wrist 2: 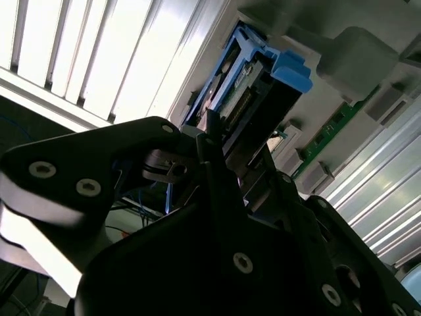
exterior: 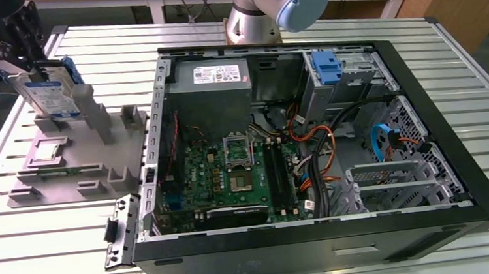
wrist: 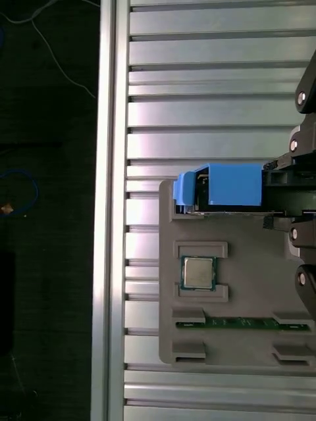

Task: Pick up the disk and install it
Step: 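Pick up the disk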

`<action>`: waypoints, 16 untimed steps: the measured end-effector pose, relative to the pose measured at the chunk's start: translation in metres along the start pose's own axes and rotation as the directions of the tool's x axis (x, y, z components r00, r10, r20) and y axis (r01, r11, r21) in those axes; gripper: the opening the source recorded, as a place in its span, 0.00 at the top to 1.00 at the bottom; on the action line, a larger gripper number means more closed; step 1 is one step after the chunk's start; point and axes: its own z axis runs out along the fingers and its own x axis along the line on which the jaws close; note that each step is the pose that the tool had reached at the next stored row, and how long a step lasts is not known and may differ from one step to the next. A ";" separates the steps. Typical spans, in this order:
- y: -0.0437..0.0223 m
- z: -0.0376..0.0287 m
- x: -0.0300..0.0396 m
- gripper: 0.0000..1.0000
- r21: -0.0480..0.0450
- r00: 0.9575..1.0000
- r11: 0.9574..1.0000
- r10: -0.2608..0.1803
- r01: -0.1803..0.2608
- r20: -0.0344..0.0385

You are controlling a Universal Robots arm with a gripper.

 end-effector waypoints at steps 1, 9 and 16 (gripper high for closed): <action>0.0001 -0.0024 -0.0002 0.65 0.000 1.000 1.000 0.000 0.000 0.000; 0.0004 -0.0096 -0.0007 0.65 0.000 1.000 1.000 0.000 0.000 0.000; 0.0003 -0.0064 -0.0005 0.65 0.000 1.000 1.000 0.000 0.000 0.000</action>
